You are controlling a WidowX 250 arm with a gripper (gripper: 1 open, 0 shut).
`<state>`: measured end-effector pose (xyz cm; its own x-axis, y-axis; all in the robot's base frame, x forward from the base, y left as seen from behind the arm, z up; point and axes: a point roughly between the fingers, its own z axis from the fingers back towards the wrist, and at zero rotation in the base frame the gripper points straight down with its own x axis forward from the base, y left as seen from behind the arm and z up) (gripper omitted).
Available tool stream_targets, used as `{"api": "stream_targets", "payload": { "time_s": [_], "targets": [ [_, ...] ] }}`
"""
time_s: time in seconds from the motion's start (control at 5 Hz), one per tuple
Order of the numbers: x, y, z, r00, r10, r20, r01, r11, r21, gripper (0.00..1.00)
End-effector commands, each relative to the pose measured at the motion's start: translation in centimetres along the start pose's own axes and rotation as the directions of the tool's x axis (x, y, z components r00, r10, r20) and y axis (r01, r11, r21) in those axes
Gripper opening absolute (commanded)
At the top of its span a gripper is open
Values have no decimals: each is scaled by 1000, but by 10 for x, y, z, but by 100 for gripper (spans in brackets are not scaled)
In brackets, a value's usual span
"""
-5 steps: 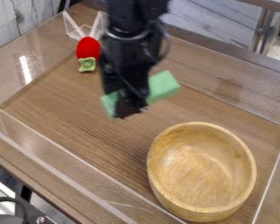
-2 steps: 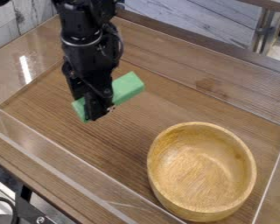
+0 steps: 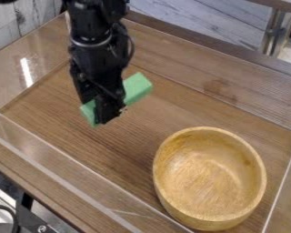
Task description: Remove the green stick from the brown bowl and put it on the table
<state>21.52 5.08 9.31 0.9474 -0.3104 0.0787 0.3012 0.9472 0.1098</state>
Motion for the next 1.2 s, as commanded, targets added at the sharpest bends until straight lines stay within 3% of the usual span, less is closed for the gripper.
{"api": "stream_targets", "payload": {
  "time_s": [0.0, 0.4, 1.0],
  "targets": [
    [-3, -2, -7, 998, -52, 30, 52, 999, 1, 0],
    [-7, -16, -17, 998, 66, 10, -66, 998, -4, 0],
    [-20, -12, -16, 984, 180, -8, -180, 984, -12, 0]
  ]
}}
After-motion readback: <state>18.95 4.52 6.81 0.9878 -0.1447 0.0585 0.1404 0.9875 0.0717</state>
